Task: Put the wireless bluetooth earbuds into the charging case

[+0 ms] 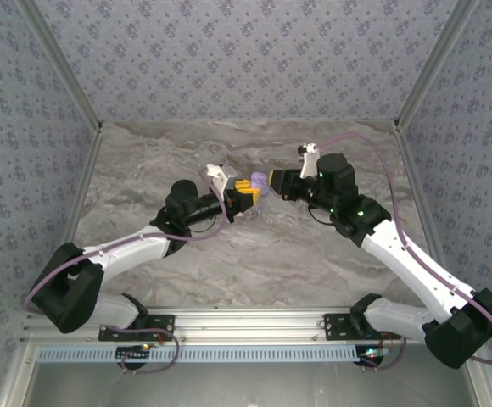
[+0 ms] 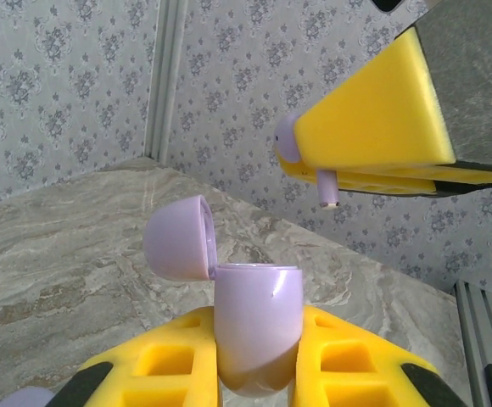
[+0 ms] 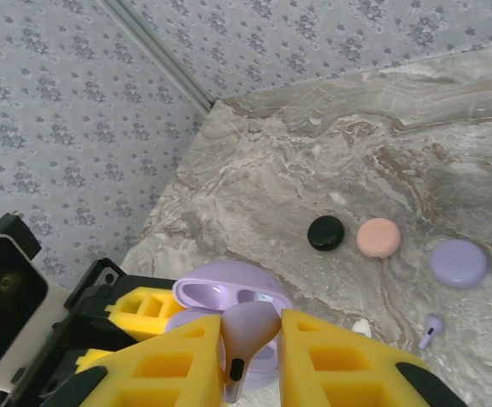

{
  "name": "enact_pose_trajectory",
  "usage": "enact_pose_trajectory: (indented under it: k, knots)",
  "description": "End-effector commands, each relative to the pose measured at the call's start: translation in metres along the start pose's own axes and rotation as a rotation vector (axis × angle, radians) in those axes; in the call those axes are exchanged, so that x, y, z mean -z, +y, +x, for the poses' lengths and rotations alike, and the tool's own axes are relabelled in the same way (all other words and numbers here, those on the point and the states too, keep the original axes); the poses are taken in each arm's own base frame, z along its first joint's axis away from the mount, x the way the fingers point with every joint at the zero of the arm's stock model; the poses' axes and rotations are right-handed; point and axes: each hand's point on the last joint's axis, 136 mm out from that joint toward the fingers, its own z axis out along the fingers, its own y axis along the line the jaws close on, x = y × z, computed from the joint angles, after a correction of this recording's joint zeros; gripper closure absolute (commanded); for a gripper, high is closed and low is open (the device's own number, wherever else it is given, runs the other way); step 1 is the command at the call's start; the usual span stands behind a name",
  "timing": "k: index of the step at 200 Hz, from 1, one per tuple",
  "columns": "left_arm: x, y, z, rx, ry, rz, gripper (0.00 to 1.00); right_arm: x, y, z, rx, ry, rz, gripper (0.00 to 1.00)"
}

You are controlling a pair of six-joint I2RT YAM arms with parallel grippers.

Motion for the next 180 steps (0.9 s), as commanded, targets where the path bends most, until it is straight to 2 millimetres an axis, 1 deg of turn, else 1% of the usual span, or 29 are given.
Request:
enact_pose_trajectory:
  k: [1, 35, 108, 129, 180]
  knots:
    - [-0.005, -0.013, -0.026, -0.029, -0.07, 0.056, 1.0, -0.006, 0.006, 0.0, -0.015, -0.004, -0.024, 0.77]
    - [-0.005, -0.013, -0.026, -0.029, -0.068, 0.059, 1.0, -0.013, 0.008, 0.005, -0.009, 0.018, -0.025, 0.77]
    - [-0.003, -0.014, -0.027, -0.032, -0.072, 0.059, 1.0, -0.02, 0.004, 0.017, 0.009, 0.071, 0.007, 0.77]
    - [-0.003, -0.014, -0.027, -0.034, -0.071, 0.058, 1.0, -0.02, 0.003, 0.017, 0.011, 0.067, 0.017, 0.77]
    - [-0.003, -0.014, -0.027, -0.035, -0.068, 0.057, 1.0, -0.017, 0.008, 0.007, 0.027, 0.04, 0.01, 0.77]
